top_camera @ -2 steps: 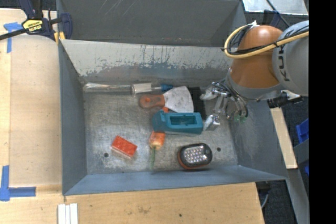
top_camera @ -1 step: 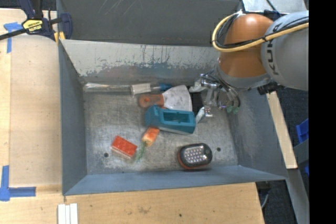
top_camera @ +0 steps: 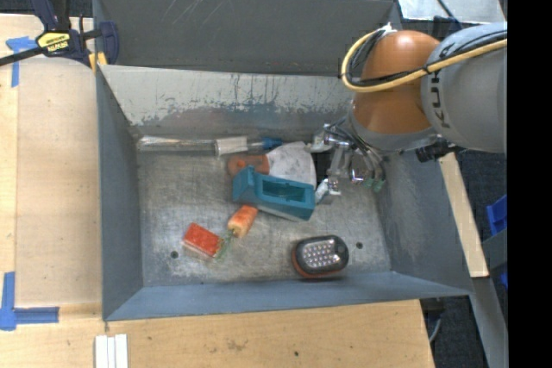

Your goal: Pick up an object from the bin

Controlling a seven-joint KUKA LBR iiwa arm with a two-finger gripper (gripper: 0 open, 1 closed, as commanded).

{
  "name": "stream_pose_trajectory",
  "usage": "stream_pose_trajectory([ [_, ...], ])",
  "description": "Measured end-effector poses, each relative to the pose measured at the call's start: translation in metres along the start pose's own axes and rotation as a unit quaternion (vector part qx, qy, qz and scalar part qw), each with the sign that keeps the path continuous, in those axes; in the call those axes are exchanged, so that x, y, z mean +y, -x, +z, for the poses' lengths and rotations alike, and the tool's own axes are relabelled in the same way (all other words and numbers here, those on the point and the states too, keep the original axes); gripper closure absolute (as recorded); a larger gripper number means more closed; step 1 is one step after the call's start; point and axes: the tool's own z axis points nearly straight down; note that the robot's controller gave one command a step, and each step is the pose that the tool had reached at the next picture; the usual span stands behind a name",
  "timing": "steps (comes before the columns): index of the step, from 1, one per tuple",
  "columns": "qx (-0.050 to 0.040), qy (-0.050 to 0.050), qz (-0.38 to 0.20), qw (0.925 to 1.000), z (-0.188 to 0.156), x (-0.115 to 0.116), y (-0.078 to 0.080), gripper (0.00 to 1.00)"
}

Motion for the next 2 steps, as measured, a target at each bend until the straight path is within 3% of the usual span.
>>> stream_pose_trajectory([
  [1,0.0047,-0.002,0.138,0.9904,-0.019,0.007,0.007,0.0],
  [2,0.0051,-0.001,0.018,0.9998,-0.079,-0.017,0.011,0.0],
])
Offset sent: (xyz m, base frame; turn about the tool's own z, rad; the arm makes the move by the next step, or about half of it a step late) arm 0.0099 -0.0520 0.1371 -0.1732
